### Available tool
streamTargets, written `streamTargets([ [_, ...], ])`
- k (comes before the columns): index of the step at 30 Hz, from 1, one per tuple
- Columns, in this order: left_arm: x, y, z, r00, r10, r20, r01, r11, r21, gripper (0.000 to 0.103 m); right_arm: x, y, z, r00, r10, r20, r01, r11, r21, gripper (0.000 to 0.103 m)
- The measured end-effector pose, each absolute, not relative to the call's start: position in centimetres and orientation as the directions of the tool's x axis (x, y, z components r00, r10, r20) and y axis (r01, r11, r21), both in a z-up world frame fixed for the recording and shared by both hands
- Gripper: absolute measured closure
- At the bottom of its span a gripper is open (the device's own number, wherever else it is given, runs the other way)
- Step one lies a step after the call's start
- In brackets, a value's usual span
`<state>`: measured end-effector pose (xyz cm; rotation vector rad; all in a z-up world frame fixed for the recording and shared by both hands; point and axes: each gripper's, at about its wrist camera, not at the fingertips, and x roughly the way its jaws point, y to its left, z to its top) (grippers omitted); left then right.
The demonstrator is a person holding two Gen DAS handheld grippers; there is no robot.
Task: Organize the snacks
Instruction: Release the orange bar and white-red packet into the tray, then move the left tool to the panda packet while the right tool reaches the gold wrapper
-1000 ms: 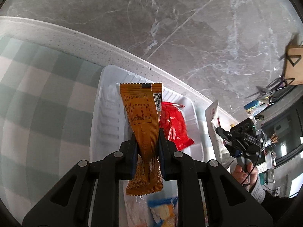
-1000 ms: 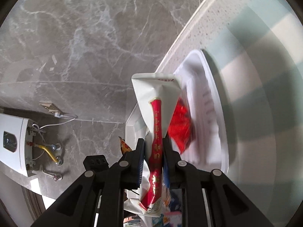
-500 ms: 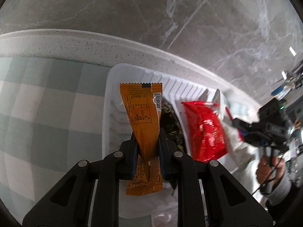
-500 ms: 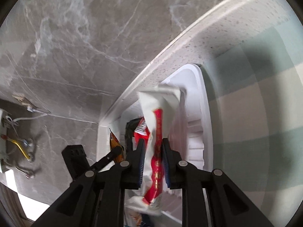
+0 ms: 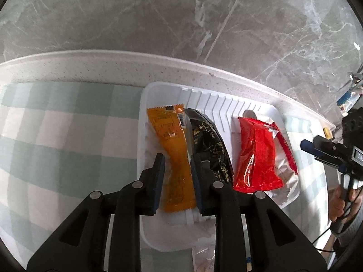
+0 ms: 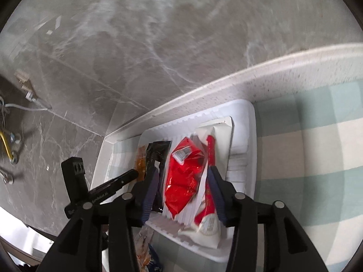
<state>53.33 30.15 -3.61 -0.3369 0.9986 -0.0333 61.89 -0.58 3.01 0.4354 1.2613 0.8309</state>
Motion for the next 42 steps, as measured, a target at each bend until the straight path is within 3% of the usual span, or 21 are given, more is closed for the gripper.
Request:
streamTargets([
  [16, 39.8, 26.1, 1.1, 0.590, -0.163, -0.791, -0.090, 0.960, -0.265, 0.080, 51.7, -2.7, 7.6, 0.088, 0.710, -0.698, -0.469, 0.648, 0.600, 0.042],
  [18, 37.8, 25.6, 1.1, 0.580, -0.167, -0.797, -0.088, 0.960, -0.265, 0.077, 50.1, -3.0, 7.7, 0.082, 0.702, -0.707, -0.485, 0.648, 0.587, 0.041],
  [22, 33.5, 24.3, 0.3, 0.551, -0.198, -0.811, -0.084, 0.953, -0.290, 0.060, 47.0, -3.9, 7.5, 0.072, 0.678, -0.731, -0.507, 0.656, 0.559, 0.040],
  [31, 25.8, 21.4, -1.6, 0.473, -0.214, -0.855, -0.068, 0.958, -0.277, 0.059, 41.1, -7.2, 6.0, 0.073, 0.587, -0.806, -0.539, 0.703, 0.463, 0.039],
  [42, 24.5, 19.7, -3.0, 0.439, -0.198, -0.876, -0.047, 0.969, -0.243, 0.057, 37.1, -8.7, 4.9, 0.058, 0.534, -0.844, -0.534, 0.730, 0.425, 0.037],
])
